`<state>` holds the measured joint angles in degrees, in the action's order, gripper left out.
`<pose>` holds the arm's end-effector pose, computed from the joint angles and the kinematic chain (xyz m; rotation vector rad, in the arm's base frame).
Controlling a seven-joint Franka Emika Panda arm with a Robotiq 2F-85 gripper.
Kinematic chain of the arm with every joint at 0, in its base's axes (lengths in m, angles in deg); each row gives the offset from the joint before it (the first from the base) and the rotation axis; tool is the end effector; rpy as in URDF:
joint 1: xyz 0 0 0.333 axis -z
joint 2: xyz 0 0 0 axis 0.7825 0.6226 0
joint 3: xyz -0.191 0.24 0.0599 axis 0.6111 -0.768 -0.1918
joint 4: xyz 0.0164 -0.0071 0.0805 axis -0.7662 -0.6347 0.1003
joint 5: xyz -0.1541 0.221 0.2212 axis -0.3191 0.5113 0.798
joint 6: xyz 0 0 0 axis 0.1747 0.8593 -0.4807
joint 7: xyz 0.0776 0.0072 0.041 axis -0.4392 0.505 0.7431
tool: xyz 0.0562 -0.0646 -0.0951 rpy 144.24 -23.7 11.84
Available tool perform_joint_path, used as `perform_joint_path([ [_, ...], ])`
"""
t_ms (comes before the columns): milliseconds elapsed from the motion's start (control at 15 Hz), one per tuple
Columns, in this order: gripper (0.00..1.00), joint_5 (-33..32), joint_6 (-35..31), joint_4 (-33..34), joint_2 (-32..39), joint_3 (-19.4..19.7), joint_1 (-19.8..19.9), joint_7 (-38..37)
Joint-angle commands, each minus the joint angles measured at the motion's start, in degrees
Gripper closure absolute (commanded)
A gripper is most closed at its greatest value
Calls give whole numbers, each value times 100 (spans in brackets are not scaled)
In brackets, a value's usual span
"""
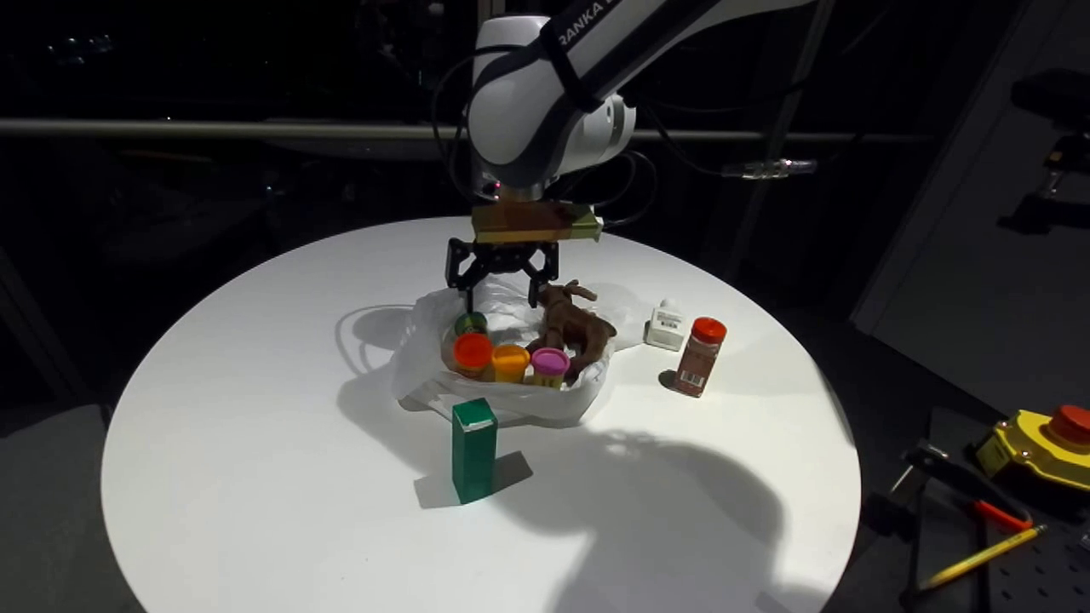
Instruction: Remove the objects from the plastic bag and put them on the table.
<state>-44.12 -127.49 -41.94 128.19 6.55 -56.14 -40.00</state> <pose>0.6834 0.0484 0.1766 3.0388 -0.7596 0.0527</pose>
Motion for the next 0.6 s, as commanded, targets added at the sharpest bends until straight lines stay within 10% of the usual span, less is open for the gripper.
perform_joint_path([
  [0, 0, 69, 177, 222, 125, 210, -114, 357],
  [533, 0, 66, 46, 630, 573, 293, -349, 361],
])
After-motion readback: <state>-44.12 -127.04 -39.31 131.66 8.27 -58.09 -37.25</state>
